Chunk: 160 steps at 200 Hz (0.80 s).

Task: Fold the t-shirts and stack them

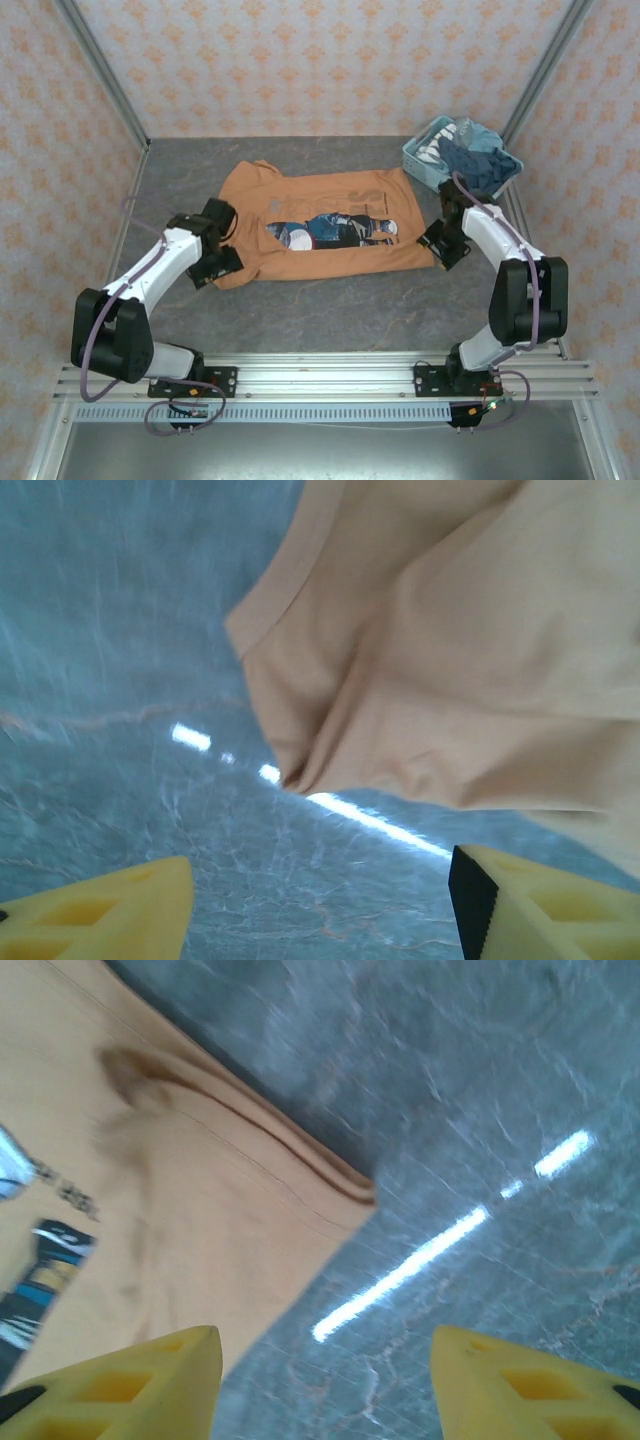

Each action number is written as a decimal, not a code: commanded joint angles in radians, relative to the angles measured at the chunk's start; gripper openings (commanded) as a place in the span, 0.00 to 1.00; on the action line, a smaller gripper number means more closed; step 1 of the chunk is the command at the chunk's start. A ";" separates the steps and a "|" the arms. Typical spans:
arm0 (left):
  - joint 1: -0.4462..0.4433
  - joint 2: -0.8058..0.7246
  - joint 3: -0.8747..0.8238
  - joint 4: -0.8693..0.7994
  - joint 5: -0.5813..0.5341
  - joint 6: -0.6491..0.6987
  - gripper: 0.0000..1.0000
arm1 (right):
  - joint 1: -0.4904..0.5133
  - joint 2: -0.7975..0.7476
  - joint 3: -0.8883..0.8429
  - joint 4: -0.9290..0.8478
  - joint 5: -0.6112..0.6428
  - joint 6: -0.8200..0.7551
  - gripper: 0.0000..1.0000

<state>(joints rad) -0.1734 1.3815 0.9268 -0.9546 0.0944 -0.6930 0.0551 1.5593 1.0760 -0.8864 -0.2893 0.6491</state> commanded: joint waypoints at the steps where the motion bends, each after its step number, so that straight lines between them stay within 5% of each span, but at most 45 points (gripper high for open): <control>1: 0.046 0.009 -0.060 0.139 0.103 -0.068 0.68 | -0.005 0.025 -0.051 0.041 -0.038 -0.020 0.56; 62: 0.078 0.122 -0.108 0.235 0.102 -0.062 0.53 | -0.005 0.120 -0.044 0.096 -0.014 -0.023 0.51; 90: 0.081 0.162 -0.082 0.249 0.046 -0.046 0.25 | -0.005 0.171 -0.030 0.126 0.019 -0.030 0.39; 114: 0.092 0.176 -0.044 0.221 -0.009 -0.016 0.00 | -0.006 0.203 -0.007 0.120 0.077 -0.052 0.16; 129: 0.095 0.168 -0.023 0.185 -0.050 0.003 0.00 | -0.006 0.198 0.005 0.095 0.110 -0.056 0.00; 160: 0.095 0.122 0.007 0.068 -0.122 0.027 0.00 | -0.006 0.113 -0.011 0.031 0.161 -0.054 0.00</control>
<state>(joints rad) -0.0891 1.5536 0.9031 -0.7616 0.0910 -0.7002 0.0555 1.7409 1.0672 -0.7902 -0.2337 0.6033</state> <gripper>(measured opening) 0.045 0.043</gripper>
